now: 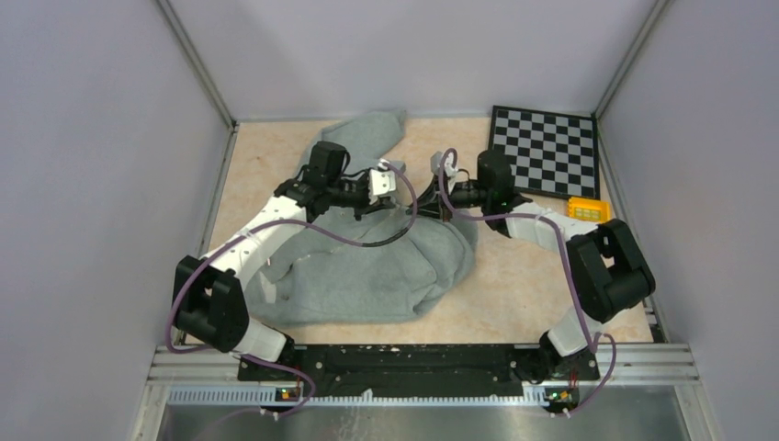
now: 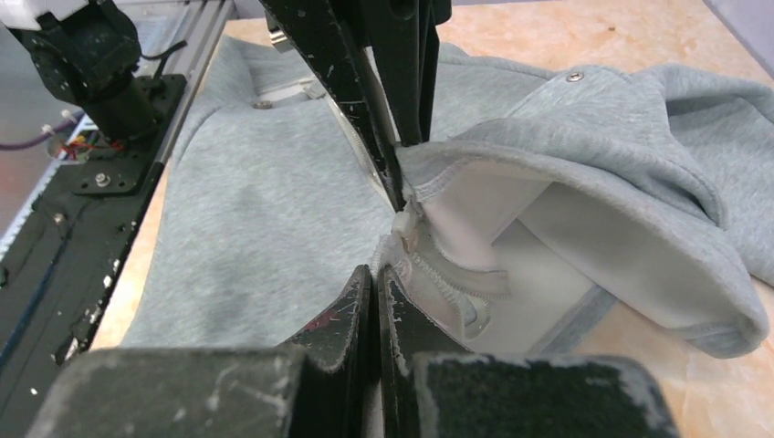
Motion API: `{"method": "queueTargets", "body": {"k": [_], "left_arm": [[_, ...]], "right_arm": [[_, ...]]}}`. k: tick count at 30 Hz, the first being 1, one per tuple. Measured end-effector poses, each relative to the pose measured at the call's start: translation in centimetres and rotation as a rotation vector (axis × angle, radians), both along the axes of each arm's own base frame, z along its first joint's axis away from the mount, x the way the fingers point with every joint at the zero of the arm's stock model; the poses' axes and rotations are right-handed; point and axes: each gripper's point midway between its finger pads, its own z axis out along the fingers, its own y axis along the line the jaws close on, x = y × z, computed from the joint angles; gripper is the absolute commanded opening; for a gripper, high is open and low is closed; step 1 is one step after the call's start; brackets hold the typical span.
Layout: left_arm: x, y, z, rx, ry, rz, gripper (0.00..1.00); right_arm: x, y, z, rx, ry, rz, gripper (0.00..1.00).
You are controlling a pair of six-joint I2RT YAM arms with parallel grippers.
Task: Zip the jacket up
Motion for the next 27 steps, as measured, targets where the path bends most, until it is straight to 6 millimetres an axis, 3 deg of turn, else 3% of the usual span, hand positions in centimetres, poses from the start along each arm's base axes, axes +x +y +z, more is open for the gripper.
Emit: {"method": "queueTargets", "body": {"k": [4,7,11,17,22,27], "left_arm": [[0.5,-0.3,0.6,-0.024,0.010,0.029,0.22],[1.0,-0.5,1.3,-0.045,0.025,0.060,0.27],[2.0,-0.6,1.8,-0.076,0.064,0.143,0.40],[2.9,-0.3,1.5,-0.135,0.241,0.316,0.61],[2.4,0.4,2.0,-0.215,0.387,0.419,0.66],[-1.2,0.9,3.5,-0.367,0.550,0.501,0.65]], "right_arm": [[-0.1,0.0,0.6,0.023,0.047,-0.008,0.00],[0.1,0.1,1.5,0.049,0.070,-0.016,0.00],[0.4,0.1,2.5,0.084,0.096,-0.038,0.00],[0.7,-0.3,2.1,0.110,0.155,-0.094,0.00],[1.0,-0.5,2.5,0.142,0.160,-0.125,0.00],[1.2,-0.6,2.6,0.171,0.198,-0.163,0.00]]}}
